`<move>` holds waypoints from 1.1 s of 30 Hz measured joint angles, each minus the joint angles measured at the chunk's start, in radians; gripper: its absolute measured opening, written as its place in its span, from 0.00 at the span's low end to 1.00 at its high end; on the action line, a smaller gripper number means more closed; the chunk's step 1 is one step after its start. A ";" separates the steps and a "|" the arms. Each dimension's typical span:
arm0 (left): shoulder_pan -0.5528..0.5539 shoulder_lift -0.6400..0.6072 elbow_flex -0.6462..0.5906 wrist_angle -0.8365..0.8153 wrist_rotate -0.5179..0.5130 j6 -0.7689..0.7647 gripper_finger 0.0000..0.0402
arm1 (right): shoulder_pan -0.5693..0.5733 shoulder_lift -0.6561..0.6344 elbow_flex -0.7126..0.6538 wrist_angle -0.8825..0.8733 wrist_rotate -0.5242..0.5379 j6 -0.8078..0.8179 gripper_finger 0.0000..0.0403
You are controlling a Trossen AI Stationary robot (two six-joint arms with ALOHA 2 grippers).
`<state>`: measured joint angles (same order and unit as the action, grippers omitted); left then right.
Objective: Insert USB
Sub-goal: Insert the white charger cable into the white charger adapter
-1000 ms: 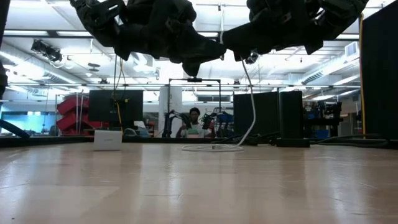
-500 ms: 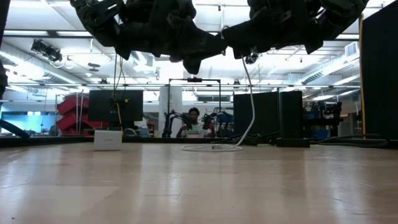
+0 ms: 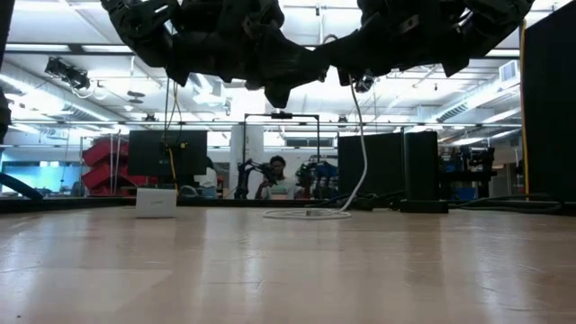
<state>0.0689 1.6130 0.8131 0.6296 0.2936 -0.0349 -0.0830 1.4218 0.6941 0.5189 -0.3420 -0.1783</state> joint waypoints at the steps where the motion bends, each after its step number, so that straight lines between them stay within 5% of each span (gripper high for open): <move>1: 0.000 0.000 0.000 -0.009 -0.019 0.000 0.23 | 0.000 0.001 0.000 -0.002 0.020 0.003 0.00; 12: -0.002 0.000 0.000 -0.151 -0.303 -0.001 0.26 | -0.001 0.001 0.000 0.009 0.149 0.053 0.00; 18: -0.004 0.000 0.000 -0.141 -0.310 -0.026 0.25 | 0.000 0.001 0.000 0.009 0.248 0.056 0.00; 33: -0.013 0.000 0.000 -0.107 -0.447 -0.048 0.17 | 0.000 0.001 0.000 -0.004 0.277 0.069 0.00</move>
<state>0.0555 1.6127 0.8135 0.5229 -0.1539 -0.0825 -0.0834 1.4227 0.6941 0.5153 -0.0647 -0.1089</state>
